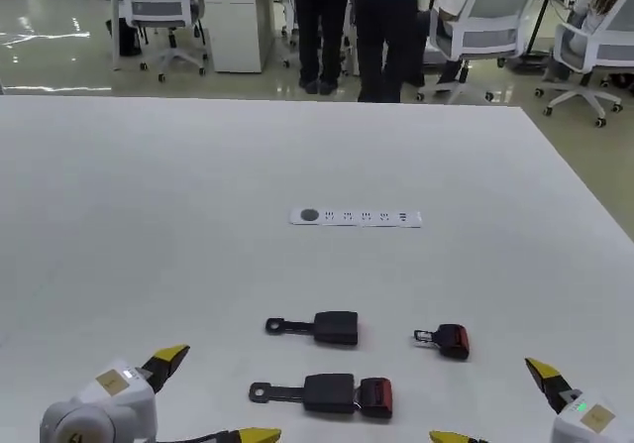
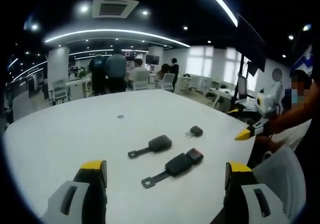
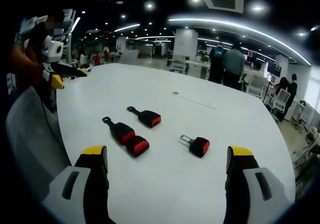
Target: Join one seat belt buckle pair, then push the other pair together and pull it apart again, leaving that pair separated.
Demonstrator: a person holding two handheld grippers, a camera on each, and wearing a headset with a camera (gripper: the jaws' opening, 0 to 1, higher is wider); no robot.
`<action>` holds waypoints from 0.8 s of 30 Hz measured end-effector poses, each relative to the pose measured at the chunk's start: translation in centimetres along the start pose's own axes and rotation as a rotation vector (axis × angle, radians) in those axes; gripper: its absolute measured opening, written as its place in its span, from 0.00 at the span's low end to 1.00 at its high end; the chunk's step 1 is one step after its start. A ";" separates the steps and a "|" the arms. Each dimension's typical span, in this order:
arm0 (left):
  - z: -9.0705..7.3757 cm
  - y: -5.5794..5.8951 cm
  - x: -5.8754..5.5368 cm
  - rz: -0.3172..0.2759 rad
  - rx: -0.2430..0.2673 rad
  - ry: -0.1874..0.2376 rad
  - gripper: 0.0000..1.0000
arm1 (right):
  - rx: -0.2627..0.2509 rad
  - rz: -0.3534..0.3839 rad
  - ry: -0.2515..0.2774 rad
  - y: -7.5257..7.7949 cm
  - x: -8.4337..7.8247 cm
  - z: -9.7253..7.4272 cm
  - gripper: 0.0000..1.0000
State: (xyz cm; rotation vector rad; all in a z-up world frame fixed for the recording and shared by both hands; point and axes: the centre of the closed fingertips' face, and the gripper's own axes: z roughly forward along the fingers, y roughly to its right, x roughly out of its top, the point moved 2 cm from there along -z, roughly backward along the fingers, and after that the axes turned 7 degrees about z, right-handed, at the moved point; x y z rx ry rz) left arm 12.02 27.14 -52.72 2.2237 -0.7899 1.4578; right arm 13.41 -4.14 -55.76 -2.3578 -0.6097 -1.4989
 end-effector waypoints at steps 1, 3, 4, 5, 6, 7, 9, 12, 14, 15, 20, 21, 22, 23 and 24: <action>0.0 -0.1 -0.1 -0.003 0.003 -0.001 1.00 | -0.002 0.002 0.000 0.1 -0.1 0.0 1.00; -0.1 -0.4 -0.5 -0.006 0.006 -0.002 1.00 | -0.003 0.006 0.000 0.1 -0.2 -0.1 1.00; -0.3 -0.1 -0.1 -0.006 0.007 -0.003 1.00 | -0.003 0.007 -0.001 0.1 -0.2 -0.1 1.00; -0.4 -0.1 -0.1 -0.005 0.008 -0.005 1.00 | -0.003 0.011 -0.001 0.1 -0.3 -0.1 1.00; -0.5 0.0 -0.1 -0.002 0.009 -0.007 1.00 | -0.004 0.014 -0.001 0.1 -0.4 -0.1 1.00; -0.6 0.0 -0.1 -0.002 0.012 -0.009 1.00 | -0.006 0.018 -0.002 0.2 -0.6 -0.1 1.00; -0.8 -0.1 0.0 -0.008 0.017 -0.008 1.00 | -0.011 0.029 -0.002 0.3 -0.7 -0.2 1.00; -0.9 -0.7 -0.7 -0.007 0.023 -0.013 1.00 | -0.013 0.033 -0.004 0.3 -0.8 -0.3 1.00; -1.1 -0.9 -0.8 -0.007 0.027 -0.015 1.00 | -0.013 0.032 -0.005 0.3 -1.0 -0.4 1.00; -1.2 -0.9 -0.8 -0.007 0.028 -0.014 1.00 | -0.012 0.032 -0.006 0.3 -1.0 -0.4 1.00; -1.5 -0.3 -0.5 -0.008 0.027 -0.019 1.00 | -0.017 0.026 -0.013 0.3 -1.1 -0.7 1.00; -1.5 -0.3 -0.7 -0.006 0.027 -0.021 1.00 | -0.017 0.026 -0.013 0.3 -1.2 -0.7 1.00; -1.4 -0.6 -1.0 -0.005 0.028 -0.022 1.00 | -0.017 0.026 -0.013 0.4 -1.2 -0.7 1.00; -1.4 -0.7 -1.1 -0.007 0.028 -0.021 1.00 | -0.018 0.026 -0.015 0.4 -1.3 -0.8 1.00; -1.4 -0.7 -1.2 -0.009 0.028 -0.019 1.00 | -0.019 0.024 -0.016 0.4 -1.3 -0.8 1.00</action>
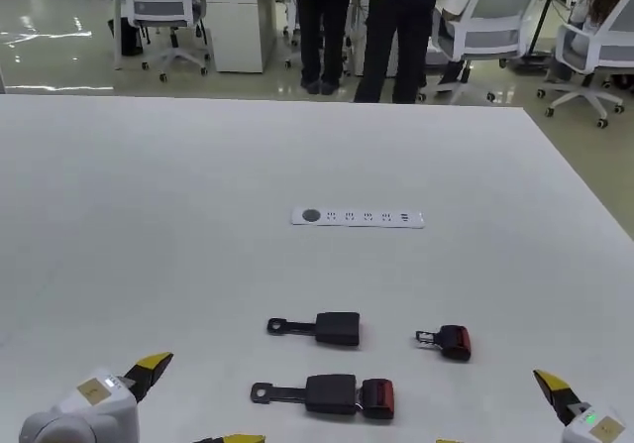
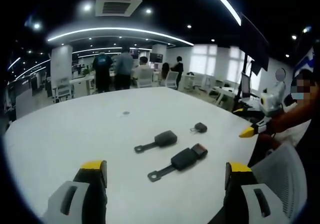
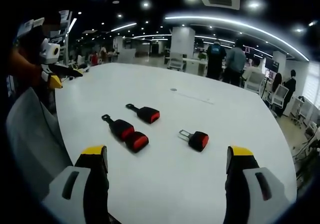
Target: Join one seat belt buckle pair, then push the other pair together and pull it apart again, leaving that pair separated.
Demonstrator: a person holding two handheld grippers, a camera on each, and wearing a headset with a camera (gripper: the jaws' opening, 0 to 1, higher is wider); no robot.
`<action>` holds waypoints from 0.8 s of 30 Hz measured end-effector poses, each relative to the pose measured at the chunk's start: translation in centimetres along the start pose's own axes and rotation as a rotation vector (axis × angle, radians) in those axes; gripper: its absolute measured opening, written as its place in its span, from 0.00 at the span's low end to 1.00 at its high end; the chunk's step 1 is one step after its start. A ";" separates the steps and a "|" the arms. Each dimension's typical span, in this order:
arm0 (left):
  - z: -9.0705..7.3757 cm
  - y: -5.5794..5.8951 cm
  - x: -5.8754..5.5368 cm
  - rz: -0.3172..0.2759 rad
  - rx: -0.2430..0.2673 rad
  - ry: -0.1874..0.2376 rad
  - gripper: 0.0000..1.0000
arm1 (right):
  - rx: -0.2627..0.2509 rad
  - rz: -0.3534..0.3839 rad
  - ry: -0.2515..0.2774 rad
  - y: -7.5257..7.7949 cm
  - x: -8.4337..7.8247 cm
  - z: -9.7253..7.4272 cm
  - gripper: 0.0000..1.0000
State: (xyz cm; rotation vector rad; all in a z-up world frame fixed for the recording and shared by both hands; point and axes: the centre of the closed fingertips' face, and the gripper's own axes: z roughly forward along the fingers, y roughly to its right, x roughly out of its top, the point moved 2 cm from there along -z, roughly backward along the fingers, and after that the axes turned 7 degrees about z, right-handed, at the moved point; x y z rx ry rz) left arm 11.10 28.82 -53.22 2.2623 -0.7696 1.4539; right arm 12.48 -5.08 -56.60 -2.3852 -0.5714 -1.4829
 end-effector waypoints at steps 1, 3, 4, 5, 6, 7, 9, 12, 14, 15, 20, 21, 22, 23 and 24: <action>0.0 0.0 0.0 0.000 0.000 0.000 1.00 | -0.001 0.000 0.000 0.0 0.0 0.0 1.00; 0.0 0.2 0.1 0.000 -0.001 0.000 1.00 | 0.001 0.002 0.002 0.0 -0.1 0.0 1.00; 0.0 0.3 0.2 -0.001 -0.002 0.001 1.00 | 0.000 0.000 0.002 -0.1 -0.1 0.0 1.00; 0.0 0.4 0.3 0.000 -0.003 0.002 1.00 | -0.001 0.001 0.000 0.0 -0.1 0.0 1.00; -0.1 0.7 0.6 0.001 -0.003 0.000 1.00 | -0.001 0.003 -0.001 0.0 -0.2 0.0 1.00; -0.1 0.9 0.8 -0.001 -0.005 0.000 1.00 | -0.001 0.003 0.002 -0.1 -0.2 0.0 1.00; 0.0 0.6 0.4 -0.001 -0.005 0.000 1.00 | 0.000 0.003 0.000 -0.2 -0.2 0.0 1.00; 0.1 0.3 -0.1 -0.001 -0.005 -0.001 1.00 | 0.001 0.002 -0.004 -0.4 -0.3 -0.1 1.00; 0.1 0.3 -0.2 -0.001 -0.005 -0.001 1.00 | 0.000 0.004 -0.004 -0.2 -0.4 -0.1 1.00; 0.0 0.3 -0.2 -0.001 -0.005 0.000 1.00 | -0.001 0.004 -0.003 -0.2 -0.3 -0.2 1.00; -0.2 0.9 0.5 -0.001 -0.003 -0.001 1.00 | -0.005 0.006 -0.003 -0.2 -0.4 -0.3 1.00; -0.2 0.9 0.5 -0.002 -0.003 -0.001 1.00 | -0.007 0.006 -0.004 -0.1 -0.5 -0.2 1.00; -0.2 0.9 0.6 -0.003 -0.003 -0.001 1.00 | -0.008 0.007 -0.004 -0.1 -0.5 -0.2 1.00; -0.2 0.9 0.6 -0.003 -0.003 -0.001 1.00 | -0.008 0.008 -0.004 -0.1 -0.5 -0.2 1.00; -0.2 1.0 0.6 -0.002 -0.003 0.000 1.00 | -0.008 0.009 -0.004 -0.1 -0.6 -0.2 1.00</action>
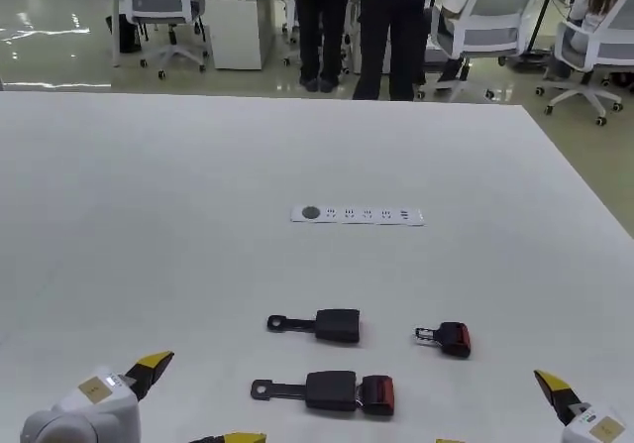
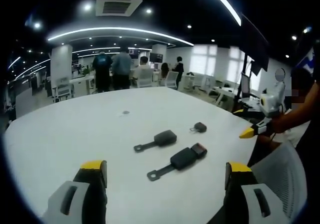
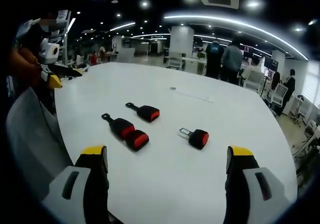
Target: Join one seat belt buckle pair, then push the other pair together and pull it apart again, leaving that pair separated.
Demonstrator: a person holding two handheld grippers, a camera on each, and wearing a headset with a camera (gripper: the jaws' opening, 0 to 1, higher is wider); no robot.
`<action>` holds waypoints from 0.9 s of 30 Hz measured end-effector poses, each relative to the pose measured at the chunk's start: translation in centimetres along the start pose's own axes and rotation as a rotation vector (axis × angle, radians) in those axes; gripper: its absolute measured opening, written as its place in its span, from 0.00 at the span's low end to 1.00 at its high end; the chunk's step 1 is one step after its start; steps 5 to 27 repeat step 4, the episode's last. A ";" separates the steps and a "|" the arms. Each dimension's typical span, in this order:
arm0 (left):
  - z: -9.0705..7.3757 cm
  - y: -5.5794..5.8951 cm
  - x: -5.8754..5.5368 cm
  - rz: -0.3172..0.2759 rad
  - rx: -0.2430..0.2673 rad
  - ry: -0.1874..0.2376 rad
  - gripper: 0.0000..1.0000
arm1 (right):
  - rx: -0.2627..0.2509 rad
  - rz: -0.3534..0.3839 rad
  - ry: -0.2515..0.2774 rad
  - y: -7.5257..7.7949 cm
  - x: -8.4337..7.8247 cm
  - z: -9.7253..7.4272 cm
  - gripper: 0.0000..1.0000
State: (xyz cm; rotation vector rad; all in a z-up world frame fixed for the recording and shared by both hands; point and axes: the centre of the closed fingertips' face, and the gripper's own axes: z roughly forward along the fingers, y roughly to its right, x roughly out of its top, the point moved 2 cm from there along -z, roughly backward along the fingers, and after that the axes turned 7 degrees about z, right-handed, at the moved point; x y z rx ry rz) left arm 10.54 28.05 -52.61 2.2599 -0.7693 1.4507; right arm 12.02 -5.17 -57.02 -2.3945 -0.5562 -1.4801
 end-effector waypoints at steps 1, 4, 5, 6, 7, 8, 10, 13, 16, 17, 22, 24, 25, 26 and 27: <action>0.0 0.0 0.0 -0.001 0.001 0.000 1.00 | 0.000 0.000 0.000 0.0 -0.1 0.0 1.00; -0.1 0.0 0.0 -0.002 0.001 0.001 1.00 | -0.002 0.002 -0.001 0.1 -0.2 -0.1 1.00; -0.1 0.0 0.0 -0.002 0.001 0.001 1.00 | -0.002 0.002 -0.001 0.1 -0.2 -0.1 1.00; -0.1 0.0 0.0 -0.002 0.001 0.001 1.00 | -0.002 0.002 -0.001 0.1 -0.2 -0.1 1.00; -0.1 0.0 0.0 -0.002 0.001 0.001 1.00 | -0.002 0.002 -0.001 0.1 -0.2 -0.1 1.00; -0.1 0.0 0.0 -0.002 0.001 0.001 1.00 | -0.002 0.002 -0.001 0.1 -0.2 -0.1 1.00; -0.1 0.0 0.0 -0.002 0.001 0.001 1.00 | -0.002 0.002 -0.001 0.1 -0.2 -0.1 1.00; -0.1 0.0 0.0 -0.002 0.001 0.001 1.00 | -0.002 0.002 -0.001 0.1 -0.2 -0.1 1.00; -0.1 0.0 0.0 -0.002 0.001 0.001 1.00 | -0.002 0.002 -0.001 0.1 -0.2 -0.1 1.00; -0.1 0.0 0.0 -0.002 0.001 0.001 1.00 | -0.002 0.002 -0.001 0.1 -0.2 -0.1 1.00; -0.1 0.0 0.0 -0.002 0.001 0.001 1.00 | -0.002 0.002 -0.001 0.1 -0.2 -0.1 1.00; -0.1 0.0 0.0 -0.002 0.001 0.001 1.00 | -0.002 0.002 -0.001 0.1 -0.2 -0.1 1.00; -0.1 0.0 0.0 -0.002 0.001 0.001 1.00 | -0.002 0.002 -0.001 0.1 -0.2 -0.1 1.00; -0.1 0.0 0.0 -0.002 0.001 0.001 1.00 | -0.002 0.002 -0.001 0.1 -0.2 -0.1 1.00; -0.1 0.0 0.0 -0.002 0.001 0.001 1.00 | -0.002 0.002 -0.001 0.1 -0.2 -0.1 1.00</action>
